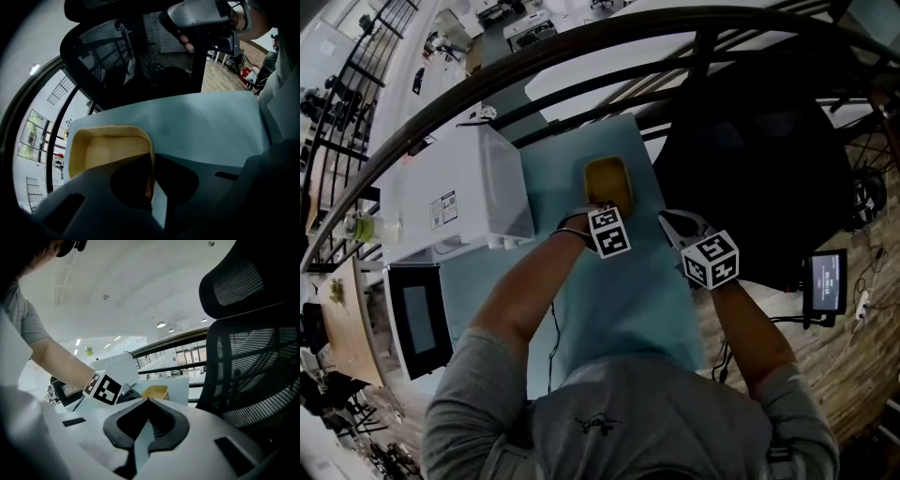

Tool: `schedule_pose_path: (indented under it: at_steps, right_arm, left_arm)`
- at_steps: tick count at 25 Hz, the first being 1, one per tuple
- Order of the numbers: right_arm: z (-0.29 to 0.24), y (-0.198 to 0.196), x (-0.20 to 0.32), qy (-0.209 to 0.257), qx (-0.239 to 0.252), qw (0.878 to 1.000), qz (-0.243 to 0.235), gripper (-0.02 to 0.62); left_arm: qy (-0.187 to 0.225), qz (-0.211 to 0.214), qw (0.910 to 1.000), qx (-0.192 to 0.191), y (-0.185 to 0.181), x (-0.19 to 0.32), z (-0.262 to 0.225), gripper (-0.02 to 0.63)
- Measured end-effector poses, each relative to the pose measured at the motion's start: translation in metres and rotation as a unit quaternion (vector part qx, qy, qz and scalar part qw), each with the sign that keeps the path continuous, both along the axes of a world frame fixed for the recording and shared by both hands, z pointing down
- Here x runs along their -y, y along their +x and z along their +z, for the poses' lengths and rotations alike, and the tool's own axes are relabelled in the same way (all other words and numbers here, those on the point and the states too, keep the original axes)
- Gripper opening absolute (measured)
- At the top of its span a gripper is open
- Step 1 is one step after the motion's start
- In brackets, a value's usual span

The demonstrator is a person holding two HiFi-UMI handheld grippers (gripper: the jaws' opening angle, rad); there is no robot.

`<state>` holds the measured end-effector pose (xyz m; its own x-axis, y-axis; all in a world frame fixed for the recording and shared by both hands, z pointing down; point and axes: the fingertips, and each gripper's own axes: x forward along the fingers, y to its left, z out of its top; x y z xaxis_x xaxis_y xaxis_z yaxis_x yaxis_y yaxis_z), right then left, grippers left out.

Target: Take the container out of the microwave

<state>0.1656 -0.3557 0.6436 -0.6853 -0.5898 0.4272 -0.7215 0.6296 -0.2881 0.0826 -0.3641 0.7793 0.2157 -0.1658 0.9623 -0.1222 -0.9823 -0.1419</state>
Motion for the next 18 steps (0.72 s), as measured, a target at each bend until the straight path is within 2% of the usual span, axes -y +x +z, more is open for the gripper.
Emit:
schedule_pose_path:
  at_steps: [4, 9, 18]
  right_arm:
    - [-0.003, -0.001, -0.002, 0.000, -0.001, 1.000, -0.001, 0.017]
    - [-0.012, -0.001, -0.004, 0.004, -0.001, 1.000, -0.001, 0.017]
    - [-0.032, -0.003, -0.010, 0.018, -0.005, 1.000, 0.001, 0.017]
  left_arm:
    - [0.003, -0.013, 0.9999, -0.009, -0.001, 0.002, -0.006, 0.036]
    - [0.005, -0.033, 0.9991, -0.027, 0.002, 0.005, -0.022, 0.140]
    - [0.019, -0.075, 0.9944, -0.072, 0.000, 0.002, -0.064, 0.163]
